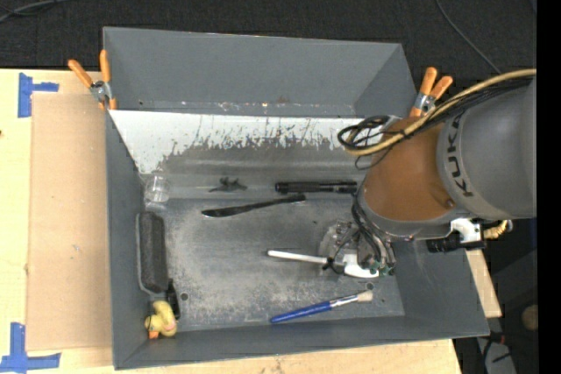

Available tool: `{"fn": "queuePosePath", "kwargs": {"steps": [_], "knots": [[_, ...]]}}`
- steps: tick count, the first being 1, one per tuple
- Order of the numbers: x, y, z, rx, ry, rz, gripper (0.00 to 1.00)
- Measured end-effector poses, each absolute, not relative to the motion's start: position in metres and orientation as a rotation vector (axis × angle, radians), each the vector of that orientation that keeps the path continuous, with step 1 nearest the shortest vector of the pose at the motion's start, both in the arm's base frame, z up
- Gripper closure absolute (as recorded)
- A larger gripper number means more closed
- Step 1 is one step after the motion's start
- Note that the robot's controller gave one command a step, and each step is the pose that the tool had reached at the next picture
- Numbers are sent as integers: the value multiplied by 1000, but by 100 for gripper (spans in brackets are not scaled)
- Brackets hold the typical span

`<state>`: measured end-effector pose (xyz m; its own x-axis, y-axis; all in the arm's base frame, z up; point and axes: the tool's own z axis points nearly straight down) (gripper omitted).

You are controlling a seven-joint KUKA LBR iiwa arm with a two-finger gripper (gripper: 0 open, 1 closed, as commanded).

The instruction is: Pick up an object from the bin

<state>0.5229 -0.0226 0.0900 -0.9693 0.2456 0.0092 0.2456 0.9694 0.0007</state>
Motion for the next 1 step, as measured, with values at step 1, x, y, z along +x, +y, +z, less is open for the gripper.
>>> {"fn": "queuePosePath", "kwargs": {"steps": [1], "knots": [[525, -23, 111, -386, -3115, -4, 100]]}}
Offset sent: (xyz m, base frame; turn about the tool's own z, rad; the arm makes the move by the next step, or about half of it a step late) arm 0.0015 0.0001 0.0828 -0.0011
